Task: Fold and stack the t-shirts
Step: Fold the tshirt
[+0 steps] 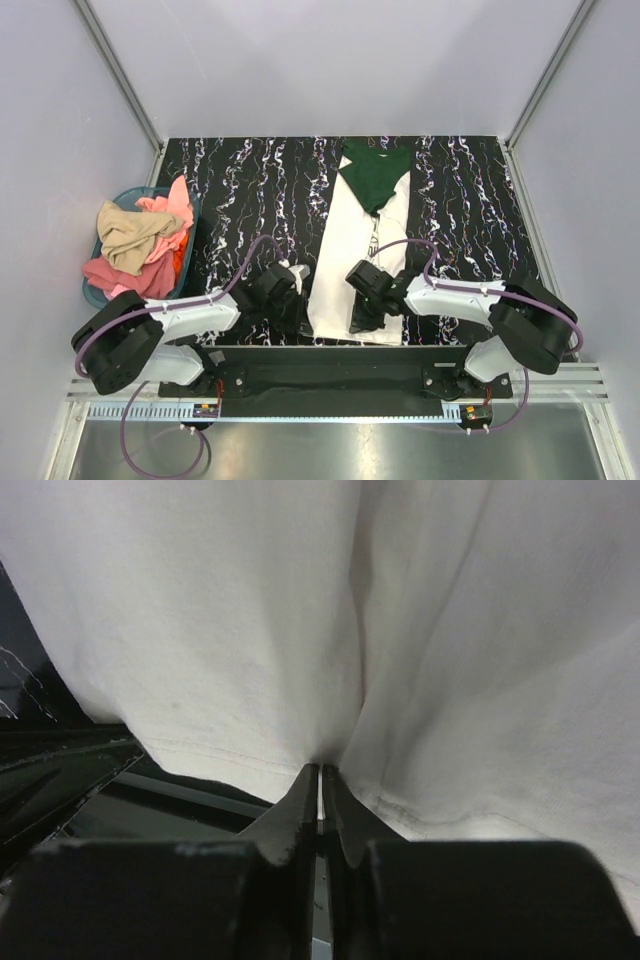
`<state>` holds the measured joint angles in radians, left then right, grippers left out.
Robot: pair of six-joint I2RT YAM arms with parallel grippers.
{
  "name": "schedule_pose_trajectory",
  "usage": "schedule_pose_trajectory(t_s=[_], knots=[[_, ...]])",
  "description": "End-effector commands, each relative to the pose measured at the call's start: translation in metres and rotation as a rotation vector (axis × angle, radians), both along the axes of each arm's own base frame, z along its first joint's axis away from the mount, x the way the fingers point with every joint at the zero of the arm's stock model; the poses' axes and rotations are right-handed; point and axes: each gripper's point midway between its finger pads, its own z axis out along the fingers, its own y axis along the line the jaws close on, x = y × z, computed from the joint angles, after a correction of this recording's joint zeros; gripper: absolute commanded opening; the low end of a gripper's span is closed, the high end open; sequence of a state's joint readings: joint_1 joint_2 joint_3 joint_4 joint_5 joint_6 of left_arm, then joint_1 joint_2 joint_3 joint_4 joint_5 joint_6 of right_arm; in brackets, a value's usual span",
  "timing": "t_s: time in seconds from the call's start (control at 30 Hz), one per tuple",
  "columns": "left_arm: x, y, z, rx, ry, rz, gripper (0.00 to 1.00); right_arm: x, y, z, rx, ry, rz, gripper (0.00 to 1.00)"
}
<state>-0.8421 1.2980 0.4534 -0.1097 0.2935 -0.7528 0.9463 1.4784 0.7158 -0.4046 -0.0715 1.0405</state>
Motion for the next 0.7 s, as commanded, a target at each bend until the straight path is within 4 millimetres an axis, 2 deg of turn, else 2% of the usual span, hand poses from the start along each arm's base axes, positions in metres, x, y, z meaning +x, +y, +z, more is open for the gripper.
schedule_pose_trajectory(t_s=[0.0, 0.1, 0.13, 0.2, 0.27, 0.3, 0.33, 0.37, 0.53, 0.67], knots=[[-0.004, -0.002, 0.001, 0.001, -0.008, 0.003, 0.1, -0.003, -0.004, 0.014, 0.013, -0.024, -0.004, 0.12], [0.0, -0.01, 0.032, -0.049, -0.04, -0.012, 0.13, -0.003, 0.002, 0.037, 0.085, -0.045, -0.021, 0.14], [0.002, -0.012, 0.046, -0.068, -0.073, -0.026, 0.15, -0.005, -0.002, 0.041, 0.08, -0.043, -0.029, 0.15], [0.009, -0.013, 0.065, -0.065, -0.116, -0.037, 0.19, -0.003, -0.005, 0.055, 0.111, -0.073, -0.049, 0.2], [0.014, -0.015, 0.08, -0.083, -0.15, -0.048, 0.2, -0.005, -0.019, 0.052, 0.078, -0.084, -0.09, 0.3], [0.016, -0.009, 0.078, -0.07, -0.148, -0.041, 0.21, -0.005, -0.036, 0.045, 0.03, -0.095, -0.128, 0.32], [0.018, -0.008, 0.079, -0.075, -0.151, -0.036, 0.22, -0.006, -0.04, 0.046, 0.022, -0.095, -0.14, 0.33], [0.017, -0.005, 0.074, -0.069, -0.14, -0.032, 0.24, -0.008, -0.053, 0.035, -0.013, -0.07, -0.173, 0.33], [0.024, 0.01, 0.052, -0.052, -0.099, 0.001, 0.25, -0.025, -0.103, 0.01, -0.149, 0.015, -0.309, 0.33], [0.023, 0.012, 0.039, -0.046, -0.06, -0.001, 0.27, -0.022, -0.114, 0.02, -0.13, -0.025, -0.374, 0.32]])
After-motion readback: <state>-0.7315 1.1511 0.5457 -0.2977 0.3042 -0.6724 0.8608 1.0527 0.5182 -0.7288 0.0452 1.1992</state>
